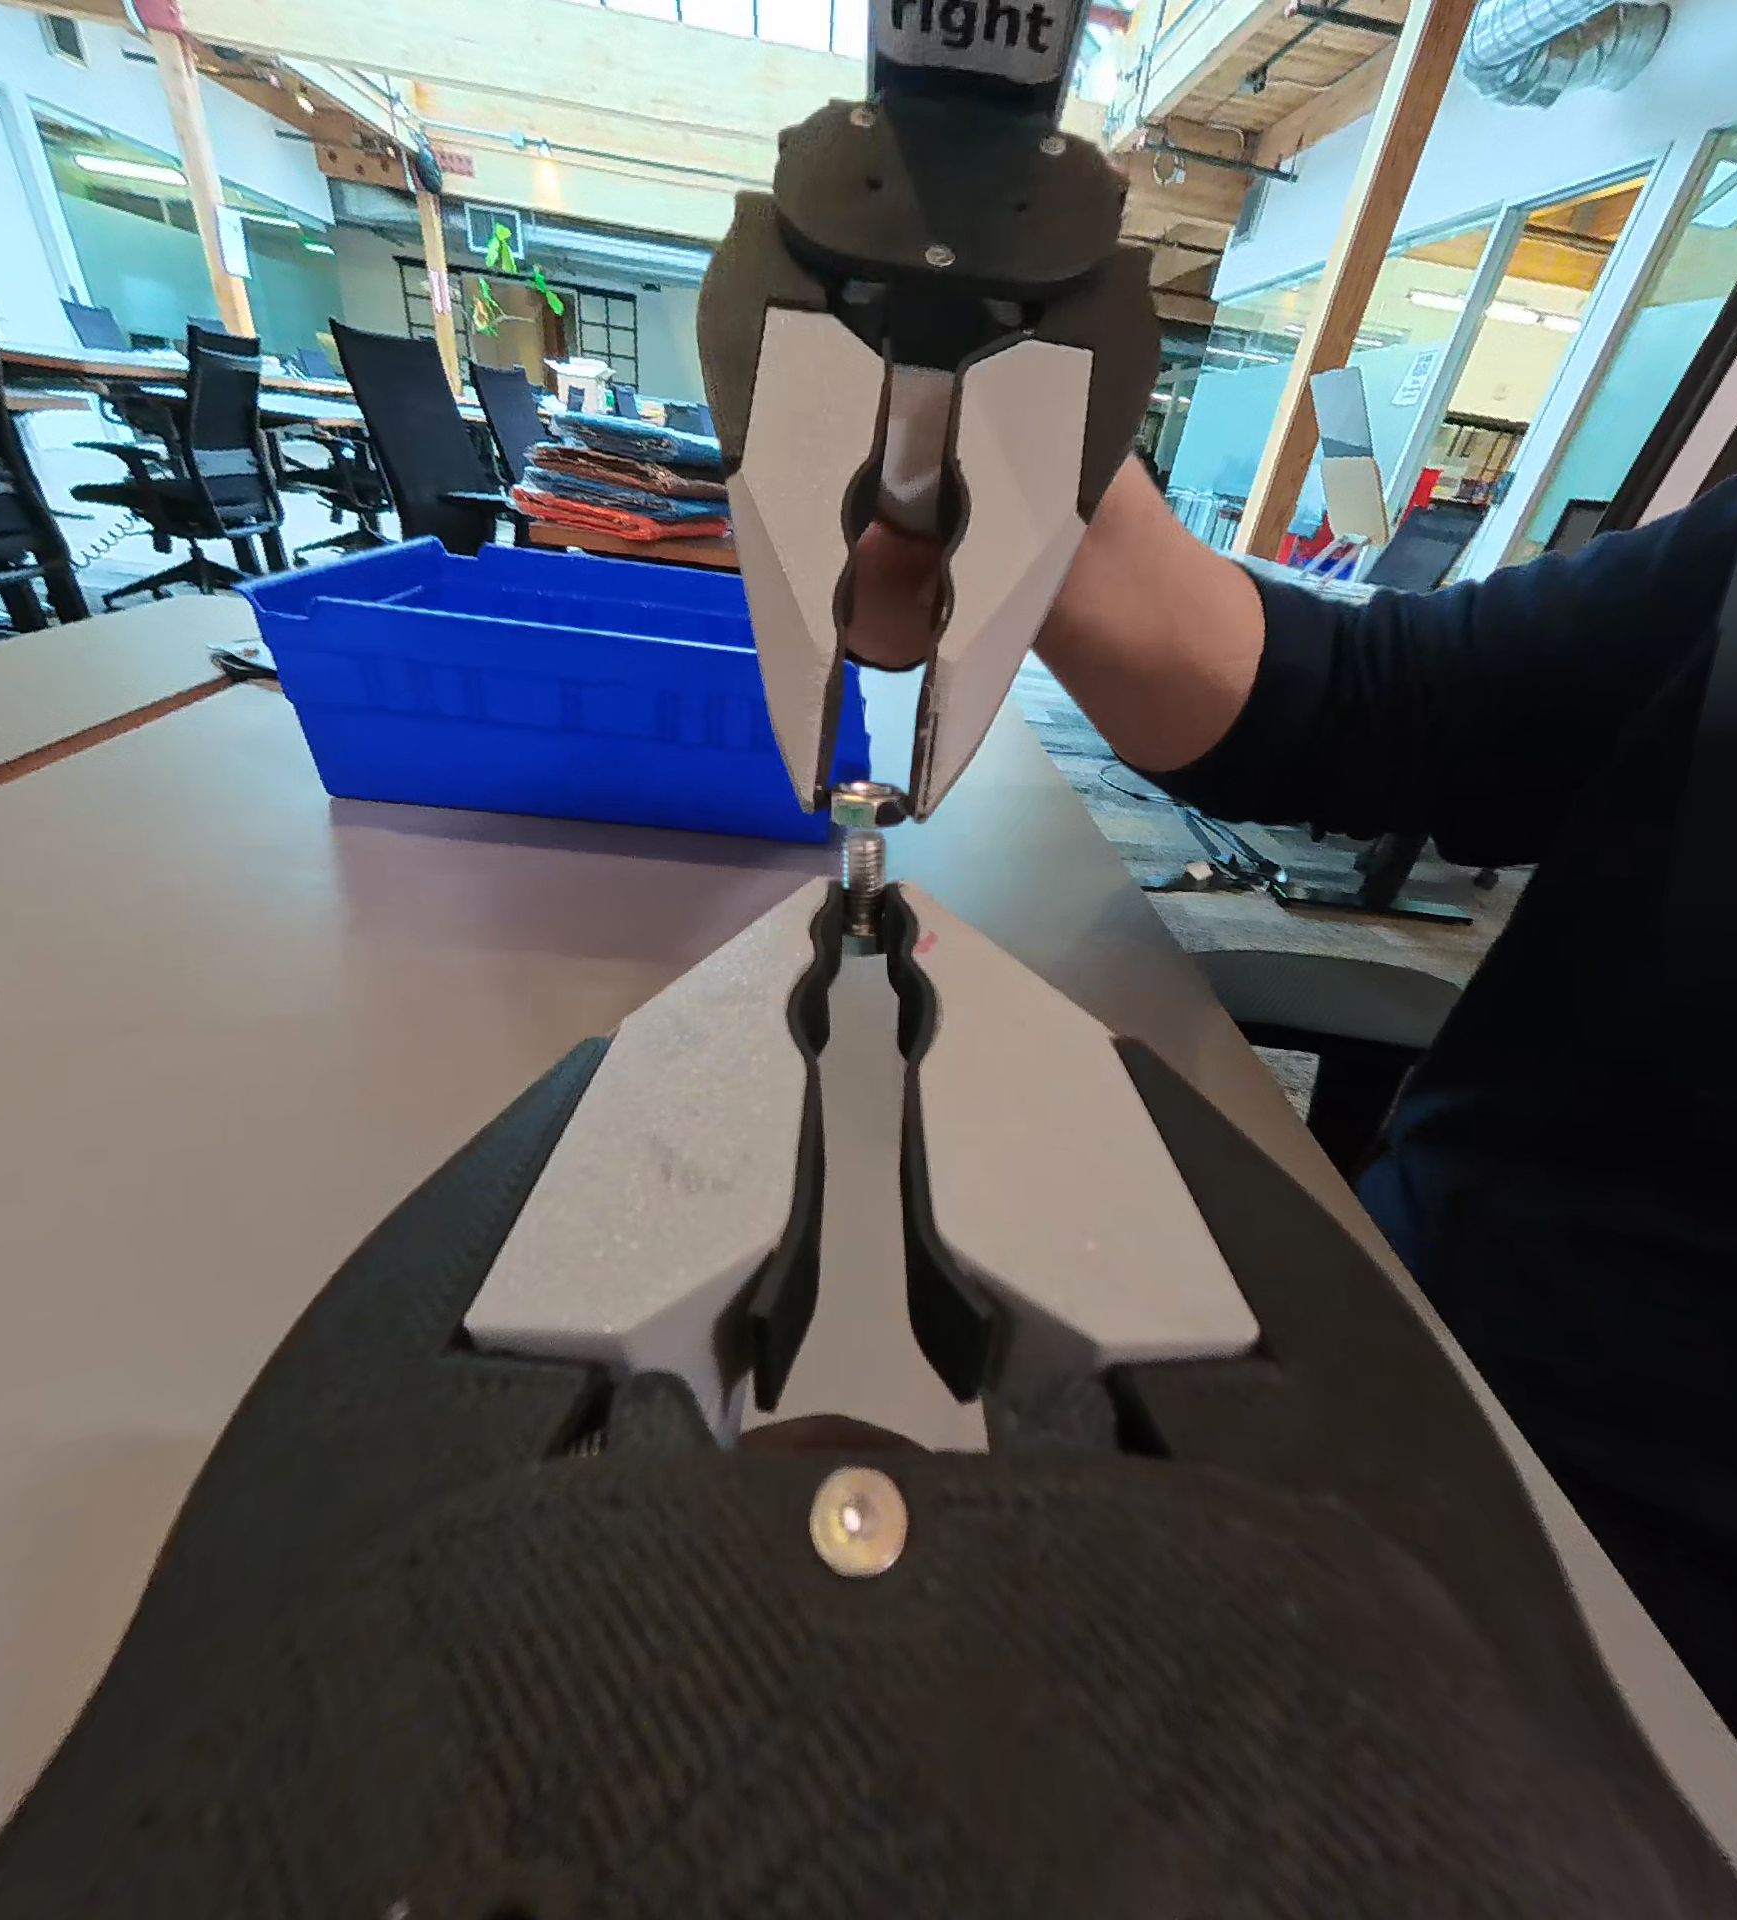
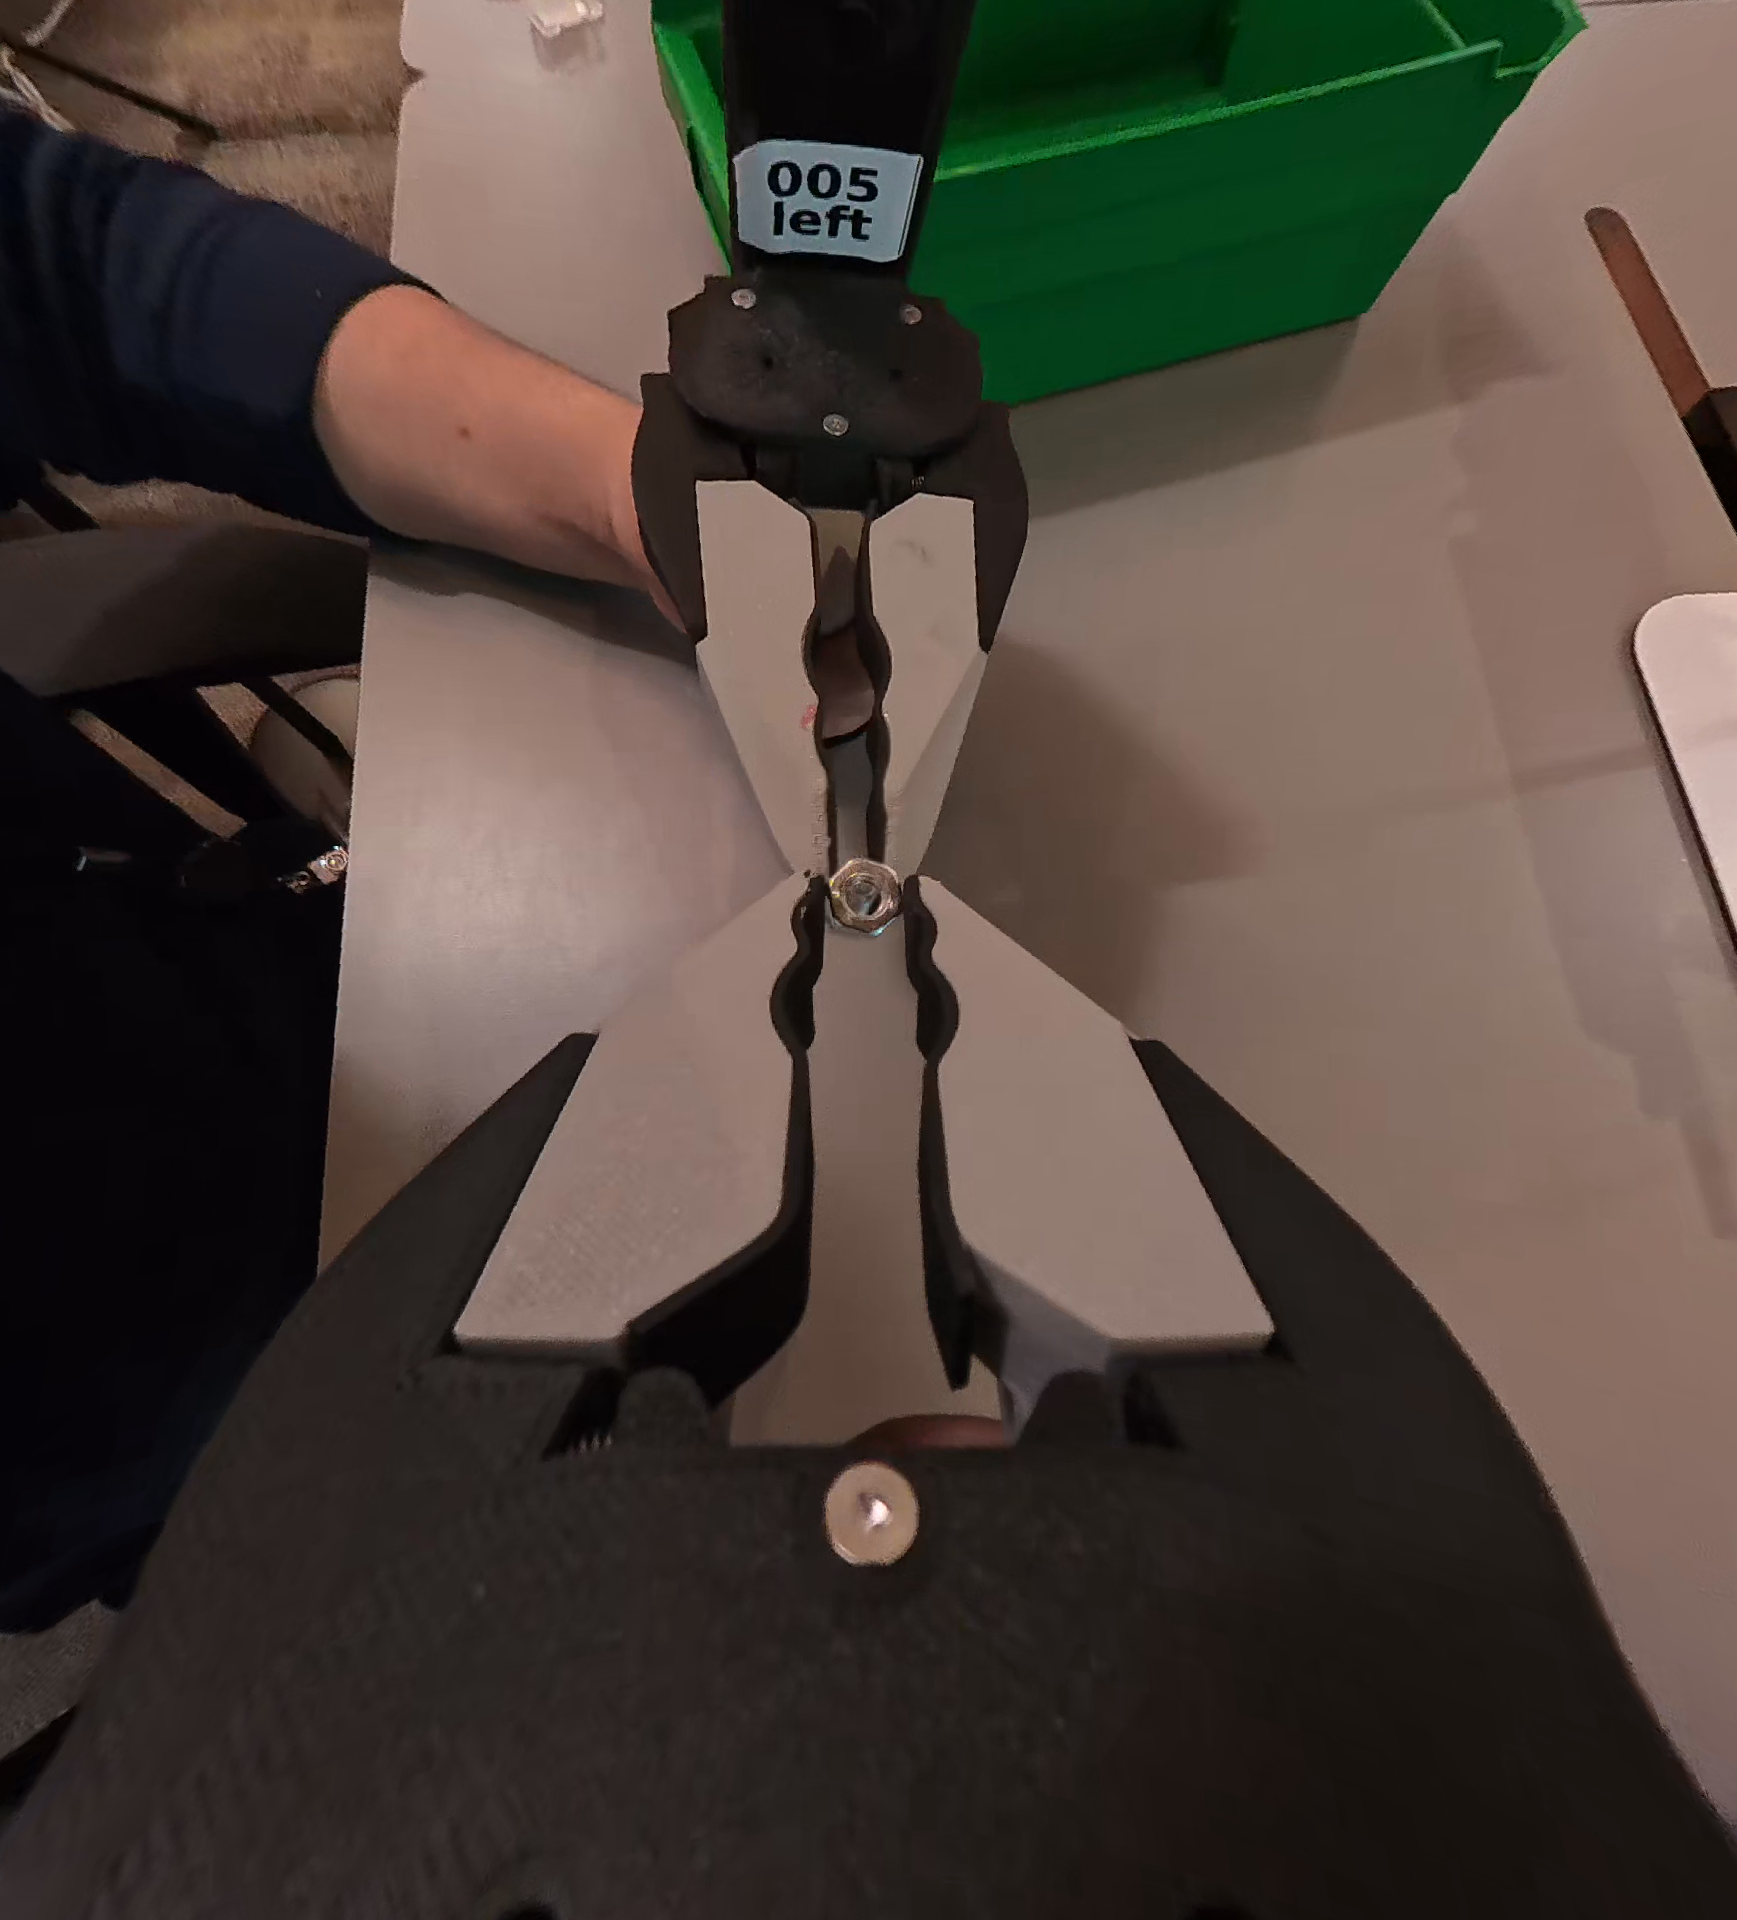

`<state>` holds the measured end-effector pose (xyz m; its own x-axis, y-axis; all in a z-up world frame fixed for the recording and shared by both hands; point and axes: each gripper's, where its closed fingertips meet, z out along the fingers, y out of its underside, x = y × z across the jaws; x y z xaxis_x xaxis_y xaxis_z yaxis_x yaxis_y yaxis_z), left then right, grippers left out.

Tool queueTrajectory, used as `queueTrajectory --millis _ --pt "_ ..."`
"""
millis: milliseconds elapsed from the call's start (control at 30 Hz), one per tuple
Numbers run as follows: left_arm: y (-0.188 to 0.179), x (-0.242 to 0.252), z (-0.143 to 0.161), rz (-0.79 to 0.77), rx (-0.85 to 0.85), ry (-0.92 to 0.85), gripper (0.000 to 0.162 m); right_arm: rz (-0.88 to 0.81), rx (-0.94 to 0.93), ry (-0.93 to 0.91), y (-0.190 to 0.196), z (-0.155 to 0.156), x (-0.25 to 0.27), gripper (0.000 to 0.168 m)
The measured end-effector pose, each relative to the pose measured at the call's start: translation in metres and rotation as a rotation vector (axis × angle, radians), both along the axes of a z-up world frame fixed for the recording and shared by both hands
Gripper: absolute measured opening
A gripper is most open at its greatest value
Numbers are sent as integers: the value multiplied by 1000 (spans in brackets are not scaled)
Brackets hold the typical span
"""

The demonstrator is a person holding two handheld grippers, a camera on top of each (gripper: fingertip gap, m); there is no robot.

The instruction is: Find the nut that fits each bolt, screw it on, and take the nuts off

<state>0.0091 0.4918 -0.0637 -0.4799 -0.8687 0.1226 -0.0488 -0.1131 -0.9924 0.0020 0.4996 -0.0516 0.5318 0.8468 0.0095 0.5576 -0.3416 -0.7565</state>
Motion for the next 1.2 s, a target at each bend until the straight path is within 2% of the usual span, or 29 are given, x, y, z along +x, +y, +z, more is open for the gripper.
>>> queueTrajectory --millis 267,567,1200 --pt "0 0 1 19 27 -6 5 12 -22 -62 2 -2 -5 12" --pt "4 -1 9 60 37 -36 5 3 -46 -21 6 5 -7 12" --pt "8 2 5 97 47 -9 5 -40 -64 -20 11 1 -3 13"
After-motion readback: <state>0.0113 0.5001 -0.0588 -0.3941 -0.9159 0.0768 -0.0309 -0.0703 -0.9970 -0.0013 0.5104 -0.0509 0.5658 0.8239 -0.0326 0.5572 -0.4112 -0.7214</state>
